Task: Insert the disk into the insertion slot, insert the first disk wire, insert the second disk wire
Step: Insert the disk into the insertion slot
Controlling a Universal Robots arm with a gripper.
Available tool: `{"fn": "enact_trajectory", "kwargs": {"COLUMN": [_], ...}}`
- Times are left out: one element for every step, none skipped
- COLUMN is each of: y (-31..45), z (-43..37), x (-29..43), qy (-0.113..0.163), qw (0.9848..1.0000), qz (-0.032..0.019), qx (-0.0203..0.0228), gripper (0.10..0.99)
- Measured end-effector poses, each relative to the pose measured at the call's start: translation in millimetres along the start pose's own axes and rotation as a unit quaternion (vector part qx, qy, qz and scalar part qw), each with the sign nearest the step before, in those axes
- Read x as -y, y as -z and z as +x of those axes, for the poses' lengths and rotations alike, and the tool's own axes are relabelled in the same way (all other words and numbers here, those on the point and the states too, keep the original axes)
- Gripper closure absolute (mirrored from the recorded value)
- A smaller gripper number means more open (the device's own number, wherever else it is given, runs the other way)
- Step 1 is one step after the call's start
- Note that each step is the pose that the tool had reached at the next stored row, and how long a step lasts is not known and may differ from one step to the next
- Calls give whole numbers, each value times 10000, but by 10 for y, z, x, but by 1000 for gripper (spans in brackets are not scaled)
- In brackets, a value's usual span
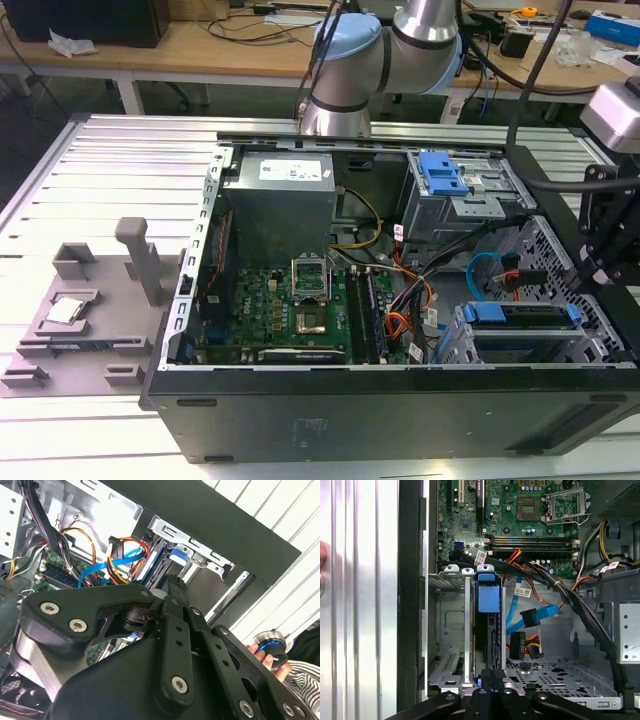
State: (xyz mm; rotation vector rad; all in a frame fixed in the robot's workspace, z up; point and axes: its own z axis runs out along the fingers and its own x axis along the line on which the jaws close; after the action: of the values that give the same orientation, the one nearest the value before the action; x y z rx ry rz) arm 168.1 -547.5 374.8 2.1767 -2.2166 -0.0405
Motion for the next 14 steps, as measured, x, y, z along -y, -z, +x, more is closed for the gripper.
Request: {"fn": "enact_trajectory", "kwargs": {"y": [-2, -5, -4, -4, -4, -4, -4, -4, -4, -4, -4, -4, -4, -4], "z": [-1, -1, -1, 0, -1, -1, -1, -1, -1, -1, -1, -1, -1, -1], "x": [8, 20, 28, 28, 29, 29, 29, 30, 30, 30, 30, 30, 30, 30], "qy": [0, 0, 0, -1, 0, 0, 0, 0, 0, 0, 0, 0, 0, 0], "qw": [10000, 10000, 10000, 10000, 10000, 10000, 10000, 10000, 10000, 10000, 10000, 10000, 10000, 10000], "qz": [0, 0, 0, 0, 0, 0, 0, -1, 0, 0, 0, 0, 0, 0], "qx": [1, 1, 0, 0, 0, 0, 0, 0, 0, 0, 0, 0, 0, 0], "gripper": [980, 980, 980, 980, 980, 980, 980, 980, 980, 980, 980, 980, 980, 980]}}
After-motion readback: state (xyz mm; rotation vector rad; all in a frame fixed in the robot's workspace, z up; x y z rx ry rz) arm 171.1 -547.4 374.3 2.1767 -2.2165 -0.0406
